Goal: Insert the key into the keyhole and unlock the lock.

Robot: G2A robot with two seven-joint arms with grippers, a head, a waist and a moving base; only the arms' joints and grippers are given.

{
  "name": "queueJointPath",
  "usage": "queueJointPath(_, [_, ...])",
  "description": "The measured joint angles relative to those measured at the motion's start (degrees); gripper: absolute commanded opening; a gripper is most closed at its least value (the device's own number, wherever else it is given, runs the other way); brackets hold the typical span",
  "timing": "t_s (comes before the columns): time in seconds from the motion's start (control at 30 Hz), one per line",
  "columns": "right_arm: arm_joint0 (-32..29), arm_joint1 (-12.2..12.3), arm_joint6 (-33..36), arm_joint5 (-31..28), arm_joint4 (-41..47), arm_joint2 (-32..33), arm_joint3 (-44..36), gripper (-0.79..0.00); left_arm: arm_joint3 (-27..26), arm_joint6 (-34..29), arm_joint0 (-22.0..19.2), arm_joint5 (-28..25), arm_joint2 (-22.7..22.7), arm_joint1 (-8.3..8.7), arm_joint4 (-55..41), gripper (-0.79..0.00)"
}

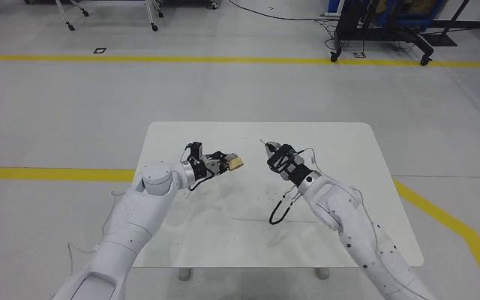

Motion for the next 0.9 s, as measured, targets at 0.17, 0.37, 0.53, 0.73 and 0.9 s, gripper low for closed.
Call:
queueJointPath(0.17, [-2.2, 0.1, 4.6, 5.0, -21.7, -4.0, -3.7, -0.785, 1.2, 0.1, -0.3, 3.9, 0.3, -0.46, -2.9, -0.785])
queueJointPath(0.37, [-0.7, -0.7, 8.1, 3.2, -33.8, -8.8, -2.8, -0.785, 2.2, 1.6, -0.8, 6.2, 0.5, -0.85, -4.4, -0.785])
queueJointPath(0.53, [0.7, -1.5, 9.9, 1.6, -34.5, -10.1, -2.1, -0.785, 2.2, 2.8, -0.8, 5.6, 0.8, -0.99, -3.6, -0.785])
queueJointPath(0.73, [0.7, -1.5, 9.7, 1.5, -33.4, -9.8, -2.2, -0.785, 2.3, 2.5, -0.8, 5.2, 0.6, -1.05, -4.0, -0.785])
queueJointPath(0.9, [0.7, -1.5, 9.7, 1.5, -33.4, -9.8, -2.2, -0.785, 2.3, 2.5, -0.8, 5.2, 0.6, -1.05, -4.0, -0.785])
